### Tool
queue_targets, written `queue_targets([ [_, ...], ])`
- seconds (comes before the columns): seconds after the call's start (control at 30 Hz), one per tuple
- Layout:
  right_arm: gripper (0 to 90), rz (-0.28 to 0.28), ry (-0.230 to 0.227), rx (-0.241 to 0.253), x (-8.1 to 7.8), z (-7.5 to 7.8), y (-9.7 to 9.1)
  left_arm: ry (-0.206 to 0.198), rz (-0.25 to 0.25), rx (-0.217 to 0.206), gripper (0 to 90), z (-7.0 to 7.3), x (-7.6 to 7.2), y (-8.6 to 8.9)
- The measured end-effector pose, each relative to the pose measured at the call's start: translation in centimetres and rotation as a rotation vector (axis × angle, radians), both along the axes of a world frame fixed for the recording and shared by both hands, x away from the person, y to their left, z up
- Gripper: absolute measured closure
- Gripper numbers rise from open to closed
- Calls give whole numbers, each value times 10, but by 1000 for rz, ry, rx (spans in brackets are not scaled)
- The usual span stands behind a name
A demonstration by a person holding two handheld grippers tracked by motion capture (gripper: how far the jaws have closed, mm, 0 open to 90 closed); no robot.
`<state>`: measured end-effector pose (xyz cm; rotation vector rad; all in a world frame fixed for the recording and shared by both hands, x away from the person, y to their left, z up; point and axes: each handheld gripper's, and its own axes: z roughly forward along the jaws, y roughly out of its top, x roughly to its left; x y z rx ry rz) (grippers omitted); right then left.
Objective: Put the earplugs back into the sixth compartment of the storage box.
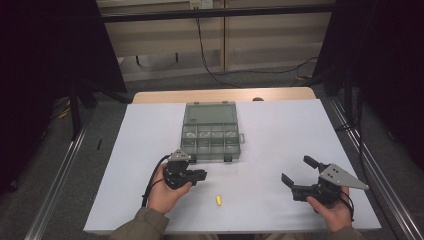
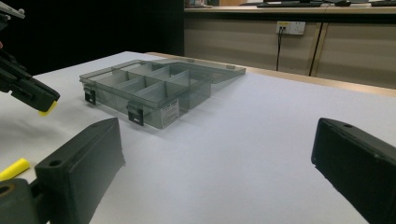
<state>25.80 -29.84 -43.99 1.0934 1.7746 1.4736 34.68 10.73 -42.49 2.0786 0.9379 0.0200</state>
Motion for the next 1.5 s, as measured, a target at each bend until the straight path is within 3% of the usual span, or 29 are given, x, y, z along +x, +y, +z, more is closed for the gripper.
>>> queue_targets([
  [0.77, 20, 8, 0, -4, 1, -1, 0, 9, 21, 2, 824, 24, 24, -6],
  [1.5, 24, 7, -10, 1, 0, 1, -1, 6, 89, 1, 824, 29, 50, -7],
])
